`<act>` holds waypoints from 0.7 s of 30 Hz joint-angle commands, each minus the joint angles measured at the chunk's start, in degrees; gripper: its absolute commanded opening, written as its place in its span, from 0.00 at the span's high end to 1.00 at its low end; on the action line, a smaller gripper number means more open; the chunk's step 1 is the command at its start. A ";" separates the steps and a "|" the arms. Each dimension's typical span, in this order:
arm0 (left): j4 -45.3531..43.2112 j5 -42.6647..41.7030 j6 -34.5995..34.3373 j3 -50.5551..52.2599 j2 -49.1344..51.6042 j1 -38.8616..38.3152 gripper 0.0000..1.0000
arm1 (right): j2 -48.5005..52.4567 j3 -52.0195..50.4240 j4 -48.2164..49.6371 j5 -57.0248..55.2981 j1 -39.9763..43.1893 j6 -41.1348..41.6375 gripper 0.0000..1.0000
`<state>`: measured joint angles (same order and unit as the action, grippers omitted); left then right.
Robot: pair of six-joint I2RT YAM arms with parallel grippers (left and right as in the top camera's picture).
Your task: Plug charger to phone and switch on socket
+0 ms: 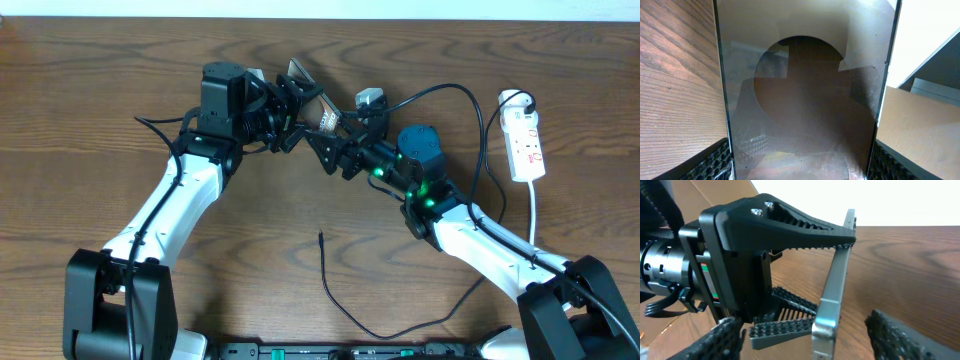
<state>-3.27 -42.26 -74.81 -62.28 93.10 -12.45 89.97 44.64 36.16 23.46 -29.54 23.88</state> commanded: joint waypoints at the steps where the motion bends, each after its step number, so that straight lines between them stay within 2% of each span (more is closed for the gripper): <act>1: -0.92 -2.51 0.11 -0.76 -1.36 0.09 0.93 | 0.28 0.72 0.00 -1.36 -0.24 1.40 0.25; 7: -0.94 -4.24 0.09 -0.76 -1.36 -0.39 0.93 | 0.31 0.72 -0.20 -1.51 -0.26 2.23 0.26; 14: -1.20 -4.44 0.11 -0.76 -1.38 -2.10 0.93 | 0.31 0.72 -1.27 -2.16 -0.24 2.23 0.32; 21: -1.40 -4.66 0.11 -0.76 -1.36 -2.12 0.92 | 0.31 0.72 -1.27 -2.19 -0.24 2.21 0.48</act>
<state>-3.70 -45.10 -74.83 -62.28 93.10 -14.68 89.97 44.64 34.92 21.93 -29.54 26.15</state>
